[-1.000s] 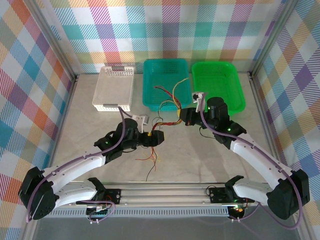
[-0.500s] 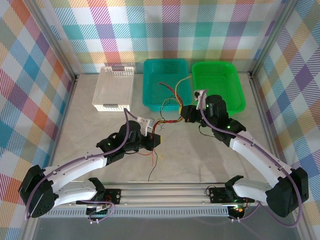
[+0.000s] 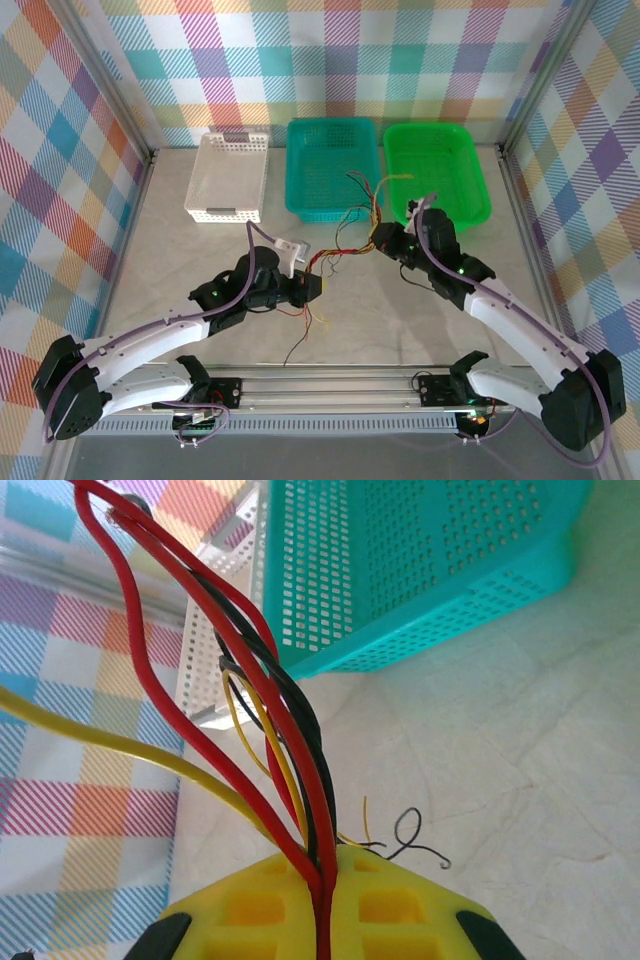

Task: Untangle the cables

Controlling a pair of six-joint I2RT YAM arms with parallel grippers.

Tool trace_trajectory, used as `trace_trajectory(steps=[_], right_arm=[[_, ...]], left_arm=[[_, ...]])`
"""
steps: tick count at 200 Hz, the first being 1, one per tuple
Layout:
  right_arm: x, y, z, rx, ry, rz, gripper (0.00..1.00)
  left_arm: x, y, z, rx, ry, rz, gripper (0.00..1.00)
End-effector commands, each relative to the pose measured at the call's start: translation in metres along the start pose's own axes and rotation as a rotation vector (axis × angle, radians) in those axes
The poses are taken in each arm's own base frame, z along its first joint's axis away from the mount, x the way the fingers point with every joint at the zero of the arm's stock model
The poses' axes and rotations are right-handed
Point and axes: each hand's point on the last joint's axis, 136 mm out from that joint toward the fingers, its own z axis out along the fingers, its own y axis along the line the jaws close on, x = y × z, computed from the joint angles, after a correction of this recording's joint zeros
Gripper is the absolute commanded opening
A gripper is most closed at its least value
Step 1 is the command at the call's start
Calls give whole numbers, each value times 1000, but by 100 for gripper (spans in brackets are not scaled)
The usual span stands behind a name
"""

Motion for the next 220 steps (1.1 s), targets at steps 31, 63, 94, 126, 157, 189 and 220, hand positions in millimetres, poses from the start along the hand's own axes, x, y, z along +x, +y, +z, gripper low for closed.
trace_trajectory(steps=[31,63,94,126,157,189,220], right_arm=[[-40,-7,-23,-50,-259,139,0],[-40,-18,-31,54,-252,89,3],[-40,-17,-38,63,-247,50,15],[-39,-13,-46,58,-248,7,45],[-38,-10,-54,54,-237,-34,63],[-25,5,-53,-13,-157,-108,66],[3,27,-45,-179,-21,-201,67]], left_arm=[[-5,-9,-8,12,-20,-13,0],[-20,-23,-7,36,-25,-42,0],[-29,-38,-3,72,0,-78,0],[-39,-45,1,71,17,-121,0],[-43,-50,5,67,37,-138,0],[-40,-47,13,39,86,-141,0],[-38,-42,24,10,113,-130,0]])
